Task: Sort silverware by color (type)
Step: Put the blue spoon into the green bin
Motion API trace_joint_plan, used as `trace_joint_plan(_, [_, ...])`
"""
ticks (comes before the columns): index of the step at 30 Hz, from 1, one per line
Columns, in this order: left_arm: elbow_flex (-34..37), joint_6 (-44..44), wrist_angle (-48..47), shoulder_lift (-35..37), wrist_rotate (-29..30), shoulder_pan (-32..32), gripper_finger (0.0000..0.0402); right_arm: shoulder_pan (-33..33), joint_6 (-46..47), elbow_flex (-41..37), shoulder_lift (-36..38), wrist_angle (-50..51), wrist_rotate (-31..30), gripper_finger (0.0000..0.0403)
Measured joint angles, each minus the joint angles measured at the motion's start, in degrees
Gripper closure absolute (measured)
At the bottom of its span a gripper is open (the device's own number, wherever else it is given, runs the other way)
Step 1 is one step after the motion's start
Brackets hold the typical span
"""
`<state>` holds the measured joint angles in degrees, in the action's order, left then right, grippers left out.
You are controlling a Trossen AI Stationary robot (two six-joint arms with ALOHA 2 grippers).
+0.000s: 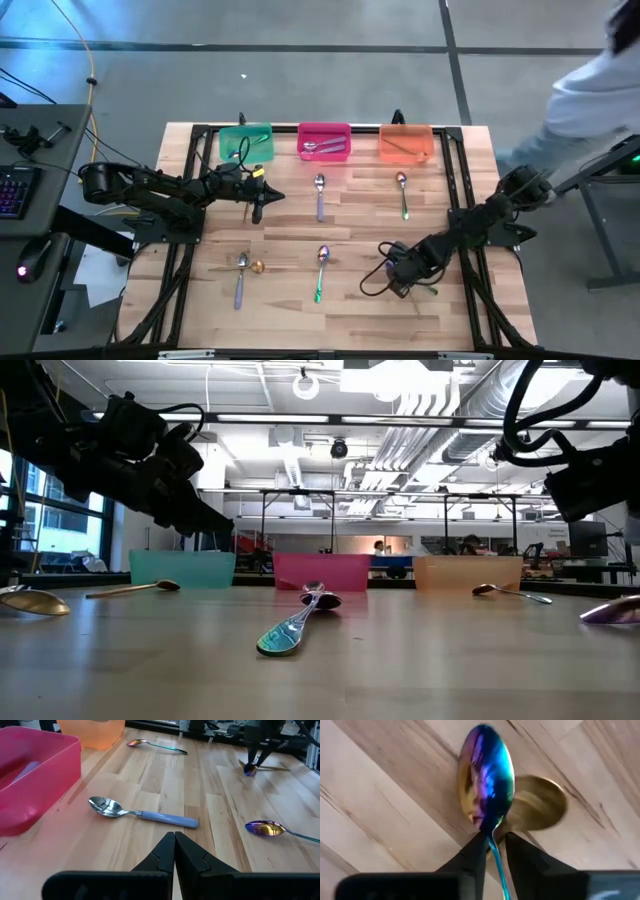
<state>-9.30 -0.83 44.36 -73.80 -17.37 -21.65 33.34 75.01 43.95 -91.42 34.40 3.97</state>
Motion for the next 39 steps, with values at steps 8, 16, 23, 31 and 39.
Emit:
trace_joint_plan(8, [0.0, -0.5, 0.0, 0.0, 0.0, 0.0, 0.0401, -2.2, -5.9, 3.0, -0.3, 3.3, 0.6, 0.0393])
trace_joint_plan(16, [0.0, -0.6, 0.0, 0.0, 0.0, 0.0, 0.0401, -5.1, -8.8, 4.0, 2.5, 3.6, 2.1, 0.0400])
trace_joint_plan(23, [0.0, -0.9, 0.0, 0.0, -0.1, 0.0, 0.0401, -7.0, -11.0, 4.2, 5.3, 3.6, -0.1, 0.0402])
trace_joint_plan(31, [0.0, -5.6, 1.8, 0.0, -1.9, 0.0, 0.0401, -11.8, -26.1, 2.4, 10.2, -12.6, -17.9, 0.0402])
trace_joint_plan(39, [-1.3, -7.8, 6.6, 0.0, -4.0, 1.0, 0.0394, -26.1, -58.5, -1.4, 9.9, -49.7, -17.8, 0.0403])
